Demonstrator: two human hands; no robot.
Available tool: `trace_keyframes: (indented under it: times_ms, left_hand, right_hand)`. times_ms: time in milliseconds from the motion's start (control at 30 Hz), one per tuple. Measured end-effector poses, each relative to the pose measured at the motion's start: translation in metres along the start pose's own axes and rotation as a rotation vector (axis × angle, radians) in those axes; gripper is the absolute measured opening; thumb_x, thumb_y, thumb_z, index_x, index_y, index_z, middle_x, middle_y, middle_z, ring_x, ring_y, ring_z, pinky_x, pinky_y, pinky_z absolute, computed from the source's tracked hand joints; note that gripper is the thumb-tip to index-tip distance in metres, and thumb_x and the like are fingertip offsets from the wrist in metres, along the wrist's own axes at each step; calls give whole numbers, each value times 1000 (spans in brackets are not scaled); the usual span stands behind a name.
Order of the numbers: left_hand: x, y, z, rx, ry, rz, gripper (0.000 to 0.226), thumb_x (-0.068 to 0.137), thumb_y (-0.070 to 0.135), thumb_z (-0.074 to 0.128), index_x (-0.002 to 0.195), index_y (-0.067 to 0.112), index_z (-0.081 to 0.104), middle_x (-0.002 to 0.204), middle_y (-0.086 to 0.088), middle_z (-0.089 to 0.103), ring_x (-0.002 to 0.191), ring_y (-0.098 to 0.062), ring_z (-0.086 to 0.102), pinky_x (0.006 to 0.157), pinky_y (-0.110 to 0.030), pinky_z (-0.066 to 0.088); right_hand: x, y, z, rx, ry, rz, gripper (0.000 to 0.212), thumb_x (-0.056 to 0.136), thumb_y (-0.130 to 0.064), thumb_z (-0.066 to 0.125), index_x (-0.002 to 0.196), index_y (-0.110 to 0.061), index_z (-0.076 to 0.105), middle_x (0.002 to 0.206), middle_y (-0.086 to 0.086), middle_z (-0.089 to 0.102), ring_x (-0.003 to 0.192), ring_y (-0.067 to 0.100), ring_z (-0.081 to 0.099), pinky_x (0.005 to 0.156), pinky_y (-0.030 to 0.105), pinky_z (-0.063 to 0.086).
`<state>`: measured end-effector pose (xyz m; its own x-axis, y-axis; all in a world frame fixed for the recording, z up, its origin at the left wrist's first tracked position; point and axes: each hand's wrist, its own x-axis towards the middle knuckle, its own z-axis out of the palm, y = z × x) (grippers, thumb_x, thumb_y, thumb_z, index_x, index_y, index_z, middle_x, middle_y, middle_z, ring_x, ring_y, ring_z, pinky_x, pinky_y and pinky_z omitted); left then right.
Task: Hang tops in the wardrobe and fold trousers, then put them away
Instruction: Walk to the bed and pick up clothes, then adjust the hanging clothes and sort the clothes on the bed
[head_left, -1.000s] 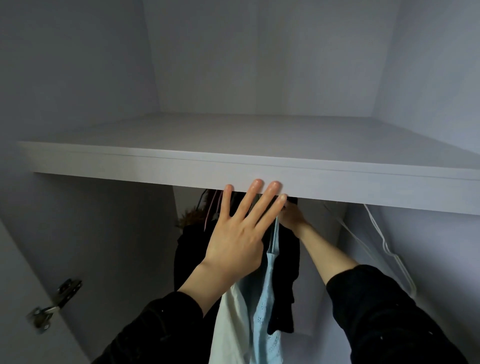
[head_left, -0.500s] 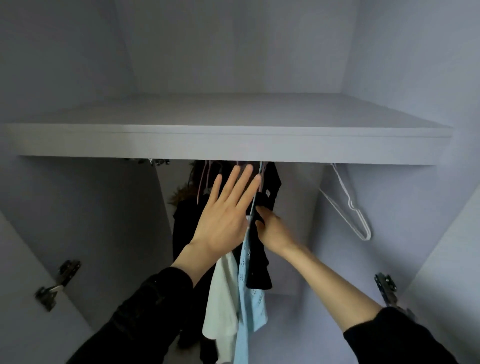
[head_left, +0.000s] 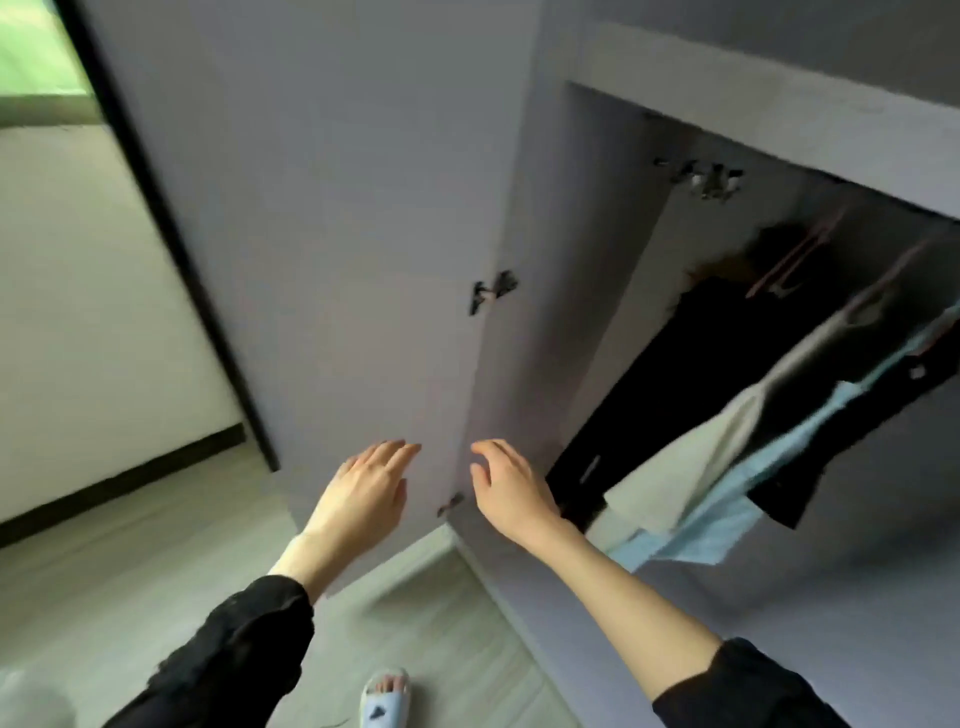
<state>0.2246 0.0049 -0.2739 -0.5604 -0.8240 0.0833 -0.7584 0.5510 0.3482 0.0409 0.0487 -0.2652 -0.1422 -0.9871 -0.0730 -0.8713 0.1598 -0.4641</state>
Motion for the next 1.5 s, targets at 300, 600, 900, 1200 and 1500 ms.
trace_keyframes:
  times_ms: [300, 600, 900, 1200, 1500]
  left_hand:
    - [-300, -140, -23, -34, 212, -784, 47, 97, 15, 38, 144, 15, 35, 145, 0, 41, 132, -15, 38, 105, -27, 30]
    - [-569, -216, -41, -130, 405, -1315, 47, 97, 16, 38, 144, 19, 34, 145, 2, 39, 133, -15, 35, 107, -27, 28]
    - [-807, -230, -17, -160, 398, -1947, 48, 101, 22, 35, 147, 22, 24, 155, 1, 19, 144, -17, 13, 114, -35, 20]
    - [-866, -242, 4, -99, 292, -2070, 75, 94, 23, 50, 151, 28, 2, 158, -7, -16, 144, -30, -17, 114, -55, 1]
    - [-908, -255, -5, -203, 581, -2260, 25, 91, 13, 58, 115, 6, 59, 109, -12, 57, 104, -26, 53, 84, -32, 44]
  right_hand:
    - [-57, -247, 162, -212, -564, -616, 33, 98, -26, 39, 125, -15, 55, 128, 6, 59, 117, 25, 53, 91, 30, 41]
    - [-220, -473, 318, -306, -850, -1051, 32, 98, -30, 39, 120, -16, 57, 118, 9, 65, 108, 29, 59, 88, 36, 48]
    - [-398, -607, 461, -484, -1151, -1360, 36, 99, -30, 40, 132, -19, 48, 117, 9, 65, 111, 27, 58, 87, 32, 44]
    - [-456, -622, 525, -583, -1305, -1278, 36, 99, -25, 37, 133, -16, 47, 118, 6, 64, 106, 25, 58, 86, 30, 43]
    - [-469, -632, 544, -486, -1324, -1192, 30, 97, -24, 38, 119, -22, 59, 105, 5, 68, 91, 24, 65, 75, 33, 52]
